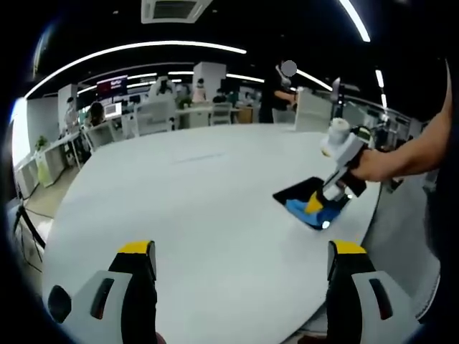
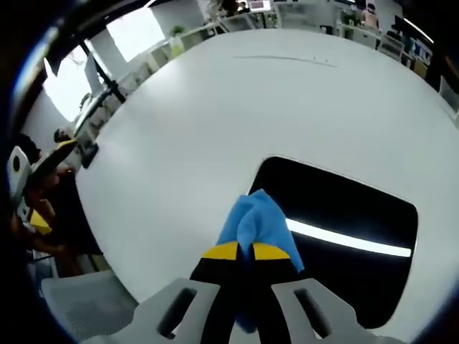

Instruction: Wipe the mirror surface with the cleaning cloth until all visible marks leave the cleaned area.

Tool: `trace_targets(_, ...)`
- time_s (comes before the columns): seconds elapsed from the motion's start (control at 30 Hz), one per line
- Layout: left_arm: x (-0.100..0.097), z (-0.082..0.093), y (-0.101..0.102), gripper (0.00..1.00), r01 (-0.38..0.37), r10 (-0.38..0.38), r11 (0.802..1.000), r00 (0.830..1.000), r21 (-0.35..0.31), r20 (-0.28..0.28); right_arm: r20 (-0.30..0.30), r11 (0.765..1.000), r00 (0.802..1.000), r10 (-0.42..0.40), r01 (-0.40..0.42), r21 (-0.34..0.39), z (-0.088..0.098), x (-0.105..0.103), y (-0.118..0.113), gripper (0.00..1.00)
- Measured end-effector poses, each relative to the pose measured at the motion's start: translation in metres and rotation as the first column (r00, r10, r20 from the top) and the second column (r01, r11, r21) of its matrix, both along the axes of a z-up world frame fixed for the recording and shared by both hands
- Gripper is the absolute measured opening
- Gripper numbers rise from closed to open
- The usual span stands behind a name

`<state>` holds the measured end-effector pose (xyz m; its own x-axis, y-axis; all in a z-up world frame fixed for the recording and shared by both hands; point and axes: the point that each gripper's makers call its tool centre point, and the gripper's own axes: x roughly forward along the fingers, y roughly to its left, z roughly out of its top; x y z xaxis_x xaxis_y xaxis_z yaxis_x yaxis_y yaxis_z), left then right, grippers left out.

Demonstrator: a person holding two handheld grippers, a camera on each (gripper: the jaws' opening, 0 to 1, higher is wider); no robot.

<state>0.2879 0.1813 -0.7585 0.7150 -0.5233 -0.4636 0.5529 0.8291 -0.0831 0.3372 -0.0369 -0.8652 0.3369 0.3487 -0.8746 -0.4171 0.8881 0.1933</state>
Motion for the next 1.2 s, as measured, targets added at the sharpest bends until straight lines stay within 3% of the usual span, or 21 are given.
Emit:
trace_targets(0.77,-0.002,0.007,0.01,1.0,-0.037,0.037,0.999,0.999,-0.013,0.002,-0.004,0.999,1.0,-0.006,0.006,-0.034,-0.004,0.048,-0.006,0.0)
trace_targets(1.2,0.006,0.009,0.006,1.0,-0.015,0.015,1.0,1.0,-0.014,0.005,-0.001,0.999,1.0,-0.021,0.021,-0.034,-0.006,0.061,-0.008,0.0)
